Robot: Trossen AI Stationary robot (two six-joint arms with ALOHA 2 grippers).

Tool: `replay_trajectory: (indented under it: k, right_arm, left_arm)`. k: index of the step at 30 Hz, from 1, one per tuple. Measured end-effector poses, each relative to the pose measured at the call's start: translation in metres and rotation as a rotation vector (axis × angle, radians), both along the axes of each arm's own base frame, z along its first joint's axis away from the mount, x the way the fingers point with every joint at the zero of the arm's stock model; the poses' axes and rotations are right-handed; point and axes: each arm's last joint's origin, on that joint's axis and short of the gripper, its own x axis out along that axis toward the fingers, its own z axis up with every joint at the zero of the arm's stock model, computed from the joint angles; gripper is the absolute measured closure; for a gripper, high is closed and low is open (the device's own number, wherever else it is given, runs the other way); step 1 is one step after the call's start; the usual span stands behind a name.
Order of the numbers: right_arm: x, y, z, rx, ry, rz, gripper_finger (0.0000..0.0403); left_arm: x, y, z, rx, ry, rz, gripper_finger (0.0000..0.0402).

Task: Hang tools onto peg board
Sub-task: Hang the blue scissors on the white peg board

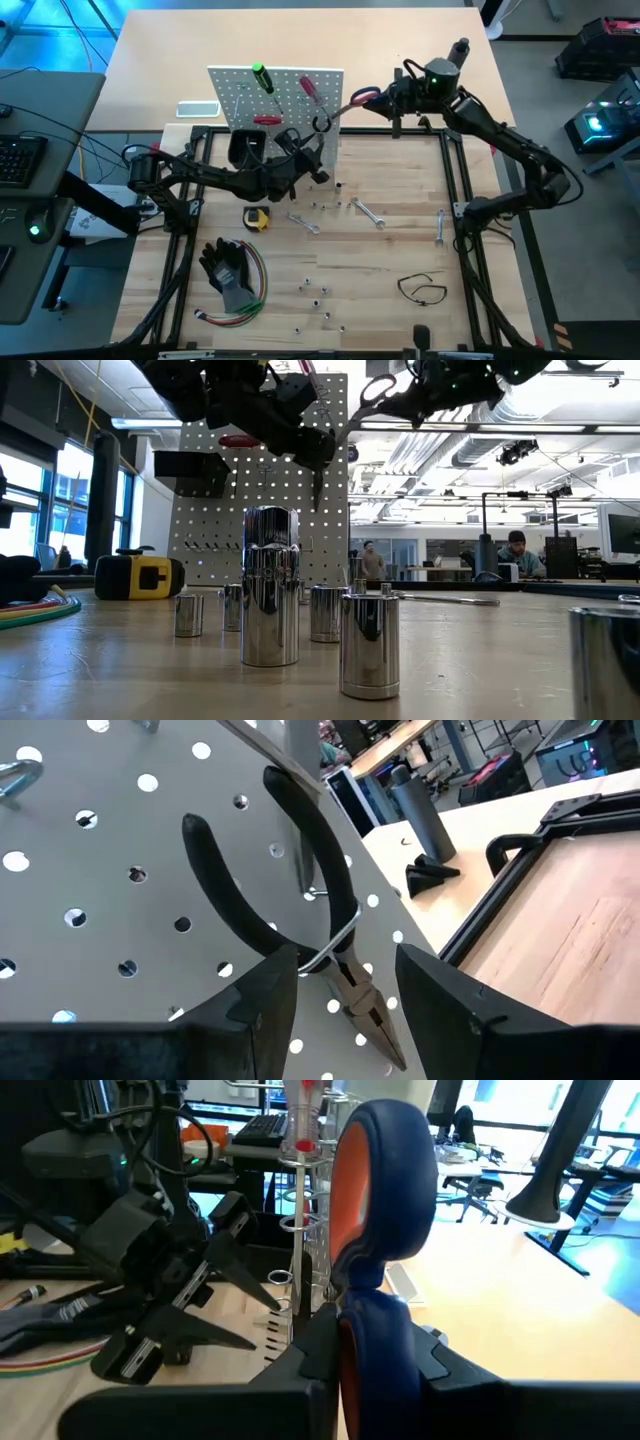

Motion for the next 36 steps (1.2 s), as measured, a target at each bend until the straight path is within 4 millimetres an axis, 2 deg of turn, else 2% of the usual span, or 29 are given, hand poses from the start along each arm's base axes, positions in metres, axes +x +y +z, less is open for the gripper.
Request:
replay_trajectory:
  k: [7, 19, 29, 36]
  right_arm:
    - [0.004, -0.011, -0.004, 0.052, -0.033, -0.032, 0.037]
    - [0.005, -0.012, -0.008, 0.097, -0.01, -0.038, 0.037]
    - [0.025, -0.015, -0.029, 0.131, 0.04, -0.01, 0.037]
    - [0.029, -0.015, -0.03, 0.126, 0.035, -0.014, 0.0361]
  left_arm:
    - [0.0, 0.0, -0.002, -0.004, 0.024, 0.0, 0.0239]
    - [0.0, 0.001, -0.002, -0.005, 0.024, 0.003, 0.0239]
    - [0.0, 0.002, -0.005, -0.033, 0.014, -0.007, 0.0239]
    - [-0.001, 0.003, -0.007, -0.038, 0.039, -0.006, 0.0239]
